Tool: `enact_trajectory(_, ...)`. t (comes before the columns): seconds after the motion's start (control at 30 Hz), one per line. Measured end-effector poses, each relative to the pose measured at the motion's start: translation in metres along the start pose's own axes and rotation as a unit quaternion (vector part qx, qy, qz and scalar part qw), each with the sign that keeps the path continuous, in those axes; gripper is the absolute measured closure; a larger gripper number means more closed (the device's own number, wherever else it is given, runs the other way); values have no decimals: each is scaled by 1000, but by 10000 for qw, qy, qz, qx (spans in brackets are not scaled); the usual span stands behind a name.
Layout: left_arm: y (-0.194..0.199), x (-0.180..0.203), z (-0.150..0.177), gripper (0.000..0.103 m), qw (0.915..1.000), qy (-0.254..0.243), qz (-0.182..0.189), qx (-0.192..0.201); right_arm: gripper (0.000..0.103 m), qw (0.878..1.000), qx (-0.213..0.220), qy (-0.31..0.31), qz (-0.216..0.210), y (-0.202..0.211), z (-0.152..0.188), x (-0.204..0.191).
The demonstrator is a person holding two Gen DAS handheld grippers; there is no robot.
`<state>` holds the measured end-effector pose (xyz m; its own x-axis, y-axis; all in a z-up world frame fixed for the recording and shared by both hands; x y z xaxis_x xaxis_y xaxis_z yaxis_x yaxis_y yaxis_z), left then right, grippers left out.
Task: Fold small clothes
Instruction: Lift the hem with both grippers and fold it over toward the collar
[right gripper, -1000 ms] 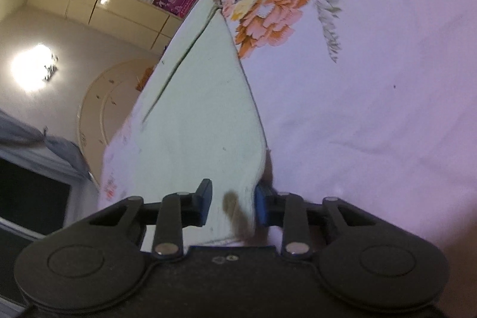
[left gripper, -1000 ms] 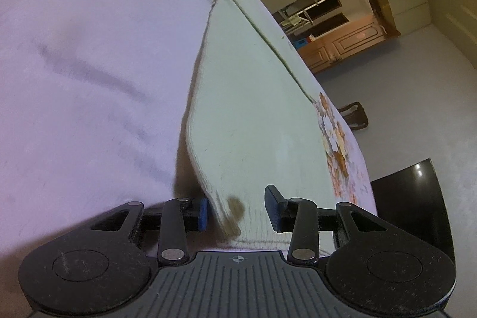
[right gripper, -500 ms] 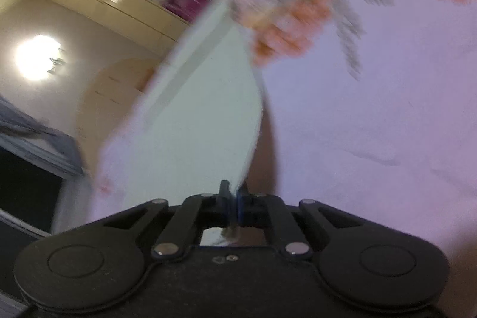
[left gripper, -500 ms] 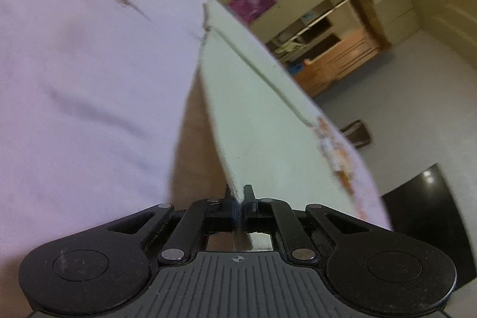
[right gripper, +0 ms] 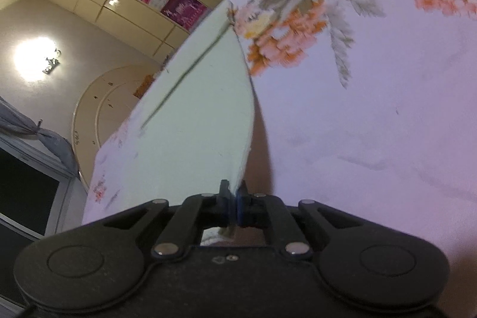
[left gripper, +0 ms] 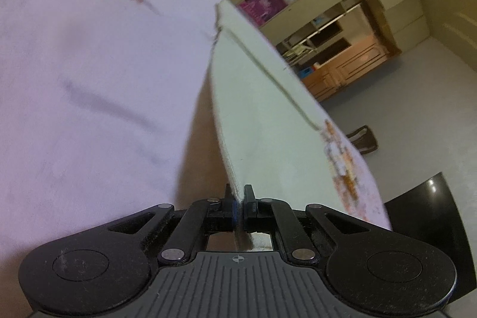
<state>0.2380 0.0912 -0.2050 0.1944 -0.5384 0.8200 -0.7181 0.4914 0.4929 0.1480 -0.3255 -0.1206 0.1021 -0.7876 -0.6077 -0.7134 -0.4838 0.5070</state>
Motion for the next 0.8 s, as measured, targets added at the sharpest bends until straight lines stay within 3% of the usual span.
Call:
enact_trajectory(0.3,-7,37,-47,99,9985,180,416,308,99,9983,350,443,-143,-9,-65,-33)
enact_trajectory(0.53,-52,66,-104,99,9968,171,587,511,99,9955,455,819,-122,-45,-128,-57)
enact_trajectory(0.8,-129,105,-183,99,9969,-80,462,638,99,9964,641,554,-93,-103,-204,-41)
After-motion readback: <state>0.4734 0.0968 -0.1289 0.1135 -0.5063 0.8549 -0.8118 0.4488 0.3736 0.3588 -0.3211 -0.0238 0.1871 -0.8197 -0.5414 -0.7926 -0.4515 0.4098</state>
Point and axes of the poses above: each gripper's, at about its wrist camera, not at the fingertips, and y roughly against the way its jaws point, x to its right, z to its underside, the point moved 8 cm from there along -y, roughly the way its jaws point, and after that the axes turned 14 degrees about y, right-handed, at the moved point
